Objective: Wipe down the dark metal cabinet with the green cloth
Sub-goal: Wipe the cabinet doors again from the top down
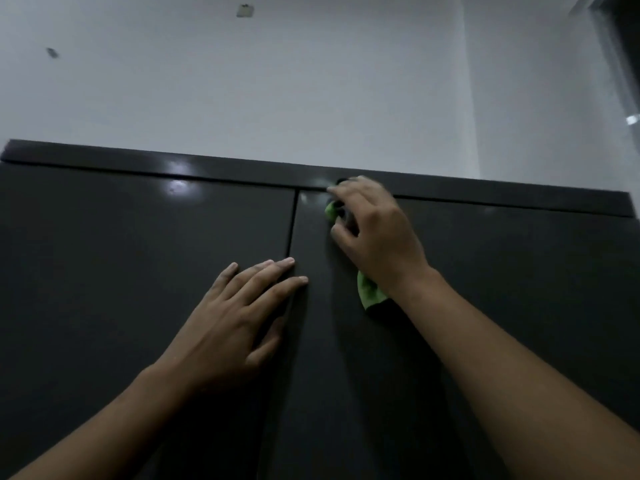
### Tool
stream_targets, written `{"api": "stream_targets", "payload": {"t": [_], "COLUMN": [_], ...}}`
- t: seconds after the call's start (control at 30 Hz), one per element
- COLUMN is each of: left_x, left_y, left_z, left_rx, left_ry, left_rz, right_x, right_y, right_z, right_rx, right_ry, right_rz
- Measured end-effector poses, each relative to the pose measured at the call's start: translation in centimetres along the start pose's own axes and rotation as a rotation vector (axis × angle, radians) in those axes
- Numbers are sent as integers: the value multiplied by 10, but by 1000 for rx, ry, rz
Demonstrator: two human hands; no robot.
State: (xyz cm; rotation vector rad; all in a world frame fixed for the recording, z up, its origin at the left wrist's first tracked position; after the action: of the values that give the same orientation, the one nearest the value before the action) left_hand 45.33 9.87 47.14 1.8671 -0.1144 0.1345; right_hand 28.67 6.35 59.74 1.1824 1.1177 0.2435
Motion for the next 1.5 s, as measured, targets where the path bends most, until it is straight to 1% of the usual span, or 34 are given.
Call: {"api": "stream_targets", "payload": {"t": [0.17, 0.27, 0.33, 0.37, 0.4, 0.47, 0.53, 0.57, 0.6, 0.63, 0.67, 0.73, 0.8, 0.87, 0.93, 0.97, 1.0, 1.07, 1.13, 1.17, 1.2, 1.23, 1.3, 1.37, 1.43, 1.5], "left_x": [75, 115, 141, 154, 166, 191, 218, 232, 247, 261, 275, 299, 319, 331, 341, 345, 348, 348, 347, 348, 350, 353, 358, 361, 366, 369], "left_y": [-25, -35, -41, -45, -48, -57, -67, -73, -79, -86, -92, -103, -111, -120, -130, -136, -141, -148, -155, -159, -163, -168, -174, -175, -177, -184], "left_z": [-28, -44, -51, -54, -56, -59, -65, -68, -71, -73, -74, -77, -78, -76, -72, -69, -65, -62, -63, -64, -63, -63, -62, -62, -62, -61], "left_rx": [-101, -153, -132, -107, -78, -25, 3, 12, 19, 28, 37, 59, 93, 122, 156, 171, 183, 176, 131, 119, 129, 141, 155, 158, 165, 232], "left_ry": [-50, -57, -59, -47, -24, 22, 21, 2, -16, -25, -22, -19, -32, -31, -27, -28, -25, -30, -99, -164, -237, -309, -430, -532, -612, -707], "left_rz": [-253, -352, -391, -394, -386, -368, -387, -409, -432, -448, -454, -455, -441, -399, -368, -364, -363, -344, -356, -411, -488, -569, -673, -686, -682, -675], "right_x": [89, 143, 161, 159, 152, 129, 115, 117, 127, 143, 164, 217, 266, 294, 291, 277, 257, 208, 181, 181, 188, 200, 236, 280, 319, 344], "right_y": [-23, -54, -69, -67, -60, -36, -16, -12, -8, -7, -7, -17, -38, -62, -74, -73, -68, -54, -42, -37, -31, -24, -12, -11, -24, -44], "right_z": [56, 77, 82, 83, 83, 76, 69, 72, 80, 90, 104, 135, 158, 166, 159, 151, 140, 114, 98, 100, 106, 116, 142, 170, 193, 206], "right_rx": [236, 359, 393, 374, 322, 145, -17, -50, -58, -40, 7, 186, 365, 446, 459, 431, 366, 178, 6, -54, -89, -96, -32, 90, 249, 386], "right_ry": [94, 153, 144, 101, 41, -76, -135, -136, -128, -109, -75, 0, 25, 51, 35, 8, -28, -91, -129, -138, -138, -131, -86, -9, 51, 79], "right_rz": [-266, -484, -583, -564, -489, -216, 71, 161, 192, 164, 87, -145, -372, -508, -552, -504, -393, -33, 293, 393, 439, 434, 307, 107, -90, -250]}}
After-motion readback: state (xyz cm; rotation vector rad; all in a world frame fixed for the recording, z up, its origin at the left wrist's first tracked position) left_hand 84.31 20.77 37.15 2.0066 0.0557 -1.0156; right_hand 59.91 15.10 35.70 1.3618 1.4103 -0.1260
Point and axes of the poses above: each hand's wrist, its own y-axis towards the middle knuckle, its own z-axis out of the palm, x = y × z, the point moved 7 cm from there along y, towards the middle knuckle, and after that the axes turned 12 degrees about -z, right-handed, at the moved point
